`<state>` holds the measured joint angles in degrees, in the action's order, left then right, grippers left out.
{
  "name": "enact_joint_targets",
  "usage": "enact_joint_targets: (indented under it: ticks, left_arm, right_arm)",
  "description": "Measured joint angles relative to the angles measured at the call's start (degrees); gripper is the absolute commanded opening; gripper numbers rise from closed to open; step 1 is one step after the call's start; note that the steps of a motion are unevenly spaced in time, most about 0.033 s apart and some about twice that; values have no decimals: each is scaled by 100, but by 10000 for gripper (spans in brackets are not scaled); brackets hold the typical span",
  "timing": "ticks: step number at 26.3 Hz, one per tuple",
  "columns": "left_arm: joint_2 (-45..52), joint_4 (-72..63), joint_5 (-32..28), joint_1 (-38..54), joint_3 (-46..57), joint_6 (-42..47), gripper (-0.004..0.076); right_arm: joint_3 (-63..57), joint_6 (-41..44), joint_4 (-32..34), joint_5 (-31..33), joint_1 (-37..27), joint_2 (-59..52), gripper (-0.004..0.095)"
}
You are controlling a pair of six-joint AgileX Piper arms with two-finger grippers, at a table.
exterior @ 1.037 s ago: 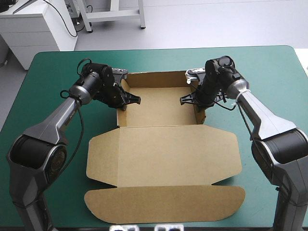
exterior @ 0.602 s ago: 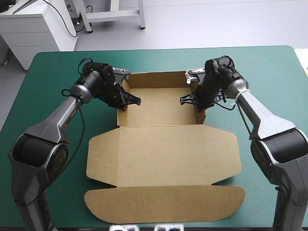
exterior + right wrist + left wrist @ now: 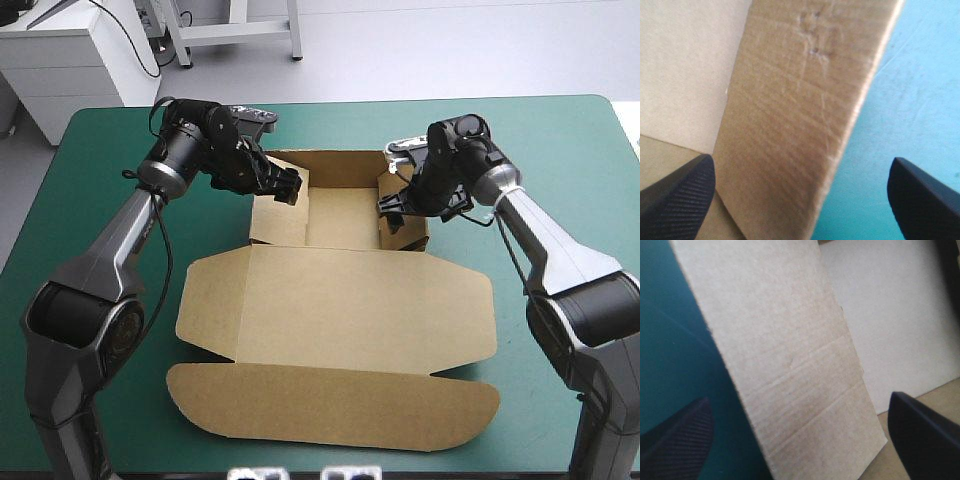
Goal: Fold the box
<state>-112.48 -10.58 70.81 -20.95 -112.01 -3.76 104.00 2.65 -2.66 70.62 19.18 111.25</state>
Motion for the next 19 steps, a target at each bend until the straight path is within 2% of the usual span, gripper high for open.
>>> enact_joint_targets:
  ticks: [3, 5, 8, 11, 16, 19]
  left_arm:
    - [257, 73, 20, 0, -20, 6, 664]
    - [461, 86, 20, 0, -20, -4, 619]
    - [1074, 99, 20, 0, -16, -186, 490]
    - [1594, 222, 22, 0, 38, -332, 328]
    - [2532, 584, 22, 0, 331, -557, -12]
    - [3141, 784, 22, 0, 730, -735, -8]
  right_arm:
    - [103, -1, 187, 8, 0, -581, 863]
    - [117, -6, 226, 18, 0, -840, 863]
    - [122, -12, 266, 57, 0, -1327, 863]
    - [127, -18, 266, 57, 0, -1540, 863]
    - [127, -18, 266, 57, 0, -1618, 863]
    - [121, -18, 266, 57, 0, -1618, 863]
